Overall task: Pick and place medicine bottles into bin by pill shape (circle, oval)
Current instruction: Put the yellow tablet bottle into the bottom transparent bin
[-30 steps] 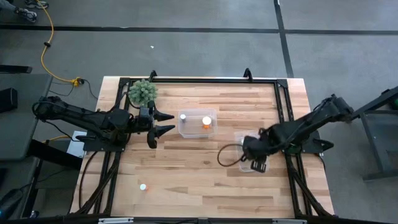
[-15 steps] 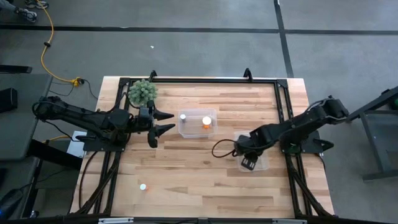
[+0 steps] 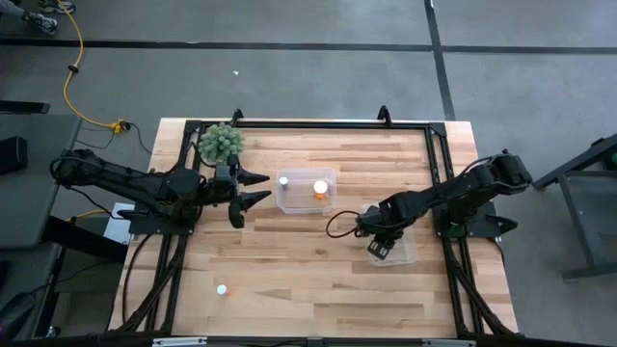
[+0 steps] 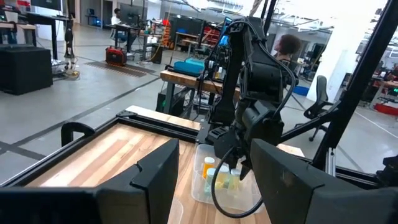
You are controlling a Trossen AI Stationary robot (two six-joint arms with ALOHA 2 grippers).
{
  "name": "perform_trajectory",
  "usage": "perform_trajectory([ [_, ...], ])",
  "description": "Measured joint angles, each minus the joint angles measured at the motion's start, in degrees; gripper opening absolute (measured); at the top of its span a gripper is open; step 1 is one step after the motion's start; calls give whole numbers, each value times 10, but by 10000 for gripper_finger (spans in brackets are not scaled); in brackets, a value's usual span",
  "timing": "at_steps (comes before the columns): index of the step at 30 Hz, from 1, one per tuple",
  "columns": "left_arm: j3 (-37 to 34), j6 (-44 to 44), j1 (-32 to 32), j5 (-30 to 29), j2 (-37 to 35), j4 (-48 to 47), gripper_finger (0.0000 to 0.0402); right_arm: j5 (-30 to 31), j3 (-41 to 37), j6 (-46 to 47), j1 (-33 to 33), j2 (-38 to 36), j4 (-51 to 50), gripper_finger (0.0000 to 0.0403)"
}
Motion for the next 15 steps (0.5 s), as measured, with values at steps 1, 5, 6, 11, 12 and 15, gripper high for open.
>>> perform_trajectory([
  [1,0,0,0,-2,0,2,188,0,0,0,0,0,0,121],
  [5,0,1,0,-9,0,9,188,6,0,0,0,0,0,136],
  [6,0,1,0,-9,0,11,188,8,0,0,0,0,0,140],
  [11,0,0,0,-9,0,10,188,18,0,1,0,0,0,167],
  [12,0,0,0,-9,0,10,188,20,0,6,0,0,0,173],
  [15,0,1,0,-9,0,10,188,18,0,15,0,0,1,192],
])
